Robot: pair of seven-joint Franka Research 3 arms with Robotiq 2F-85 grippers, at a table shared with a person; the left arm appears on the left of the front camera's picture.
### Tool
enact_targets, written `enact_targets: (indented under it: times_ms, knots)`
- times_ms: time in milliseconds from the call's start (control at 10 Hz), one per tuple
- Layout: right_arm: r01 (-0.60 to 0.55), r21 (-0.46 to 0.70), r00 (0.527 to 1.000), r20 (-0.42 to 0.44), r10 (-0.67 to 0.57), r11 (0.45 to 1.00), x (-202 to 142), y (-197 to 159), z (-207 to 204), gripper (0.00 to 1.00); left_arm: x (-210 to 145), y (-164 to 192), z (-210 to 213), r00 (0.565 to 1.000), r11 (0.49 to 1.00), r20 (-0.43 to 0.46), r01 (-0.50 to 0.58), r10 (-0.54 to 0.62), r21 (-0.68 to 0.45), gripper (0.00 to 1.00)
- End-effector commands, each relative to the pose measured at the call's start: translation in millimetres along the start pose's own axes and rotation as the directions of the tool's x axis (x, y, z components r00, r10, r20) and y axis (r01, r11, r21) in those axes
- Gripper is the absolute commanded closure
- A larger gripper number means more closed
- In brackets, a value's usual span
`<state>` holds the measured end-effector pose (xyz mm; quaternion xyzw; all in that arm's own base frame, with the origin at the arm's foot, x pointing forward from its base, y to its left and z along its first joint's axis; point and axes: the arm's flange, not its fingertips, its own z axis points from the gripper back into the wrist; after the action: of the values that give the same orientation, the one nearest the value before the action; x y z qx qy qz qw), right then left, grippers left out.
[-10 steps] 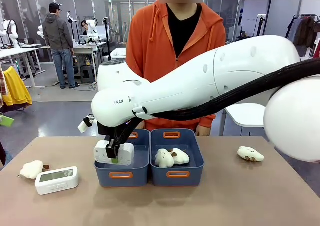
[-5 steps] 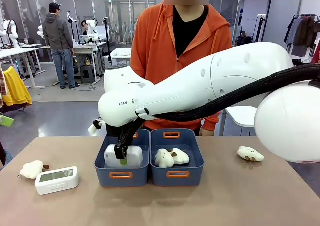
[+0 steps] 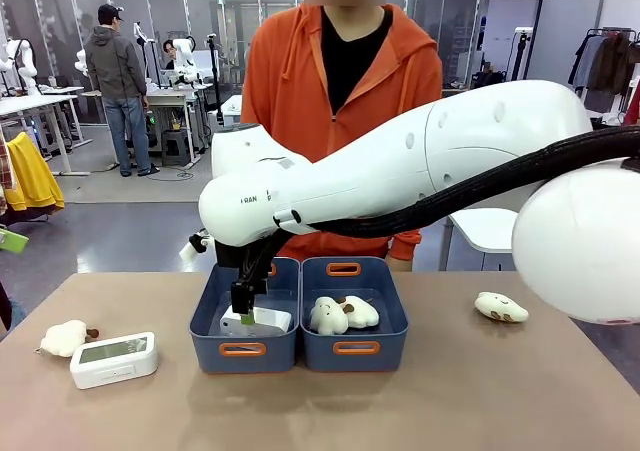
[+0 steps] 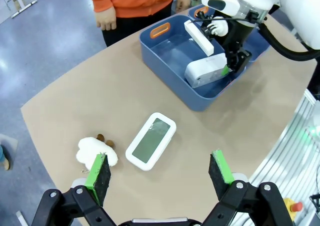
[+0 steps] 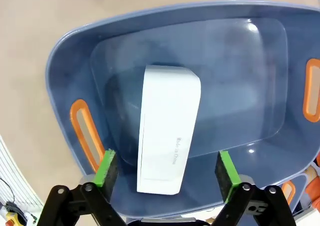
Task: Sort the digital clocks into the basket.
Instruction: Pick up the Digital clock from the table and place it into the empty Plastic storage basket.
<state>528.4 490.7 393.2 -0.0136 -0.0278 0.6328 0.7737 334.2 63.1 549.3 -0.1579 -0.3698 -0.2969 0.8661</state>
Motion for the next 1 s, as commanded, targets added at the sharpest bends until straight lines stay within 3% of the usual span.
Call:
enact_targets:
  times_ms: [0, 900]
  knots:
    - [-0.001, 0.008, 1.0, -0.006, 0.001, 1.0, 0.6, 0.3, -7.7, 0.0, 0.9, 1.2, 0.0, 1.0, 1.0, 0.004, 0.006, -0.006, -0.008, 0.0]
    - [-0.001, 0.008, 1.0, -0.006, 0.001, 1.0, 0.6, 0.3, -7.7, 0.0, 0.9, 1.2, 0.0, 1.0, 1.0, 0.004, 0.006, -0.006, -0.008, 0.0]
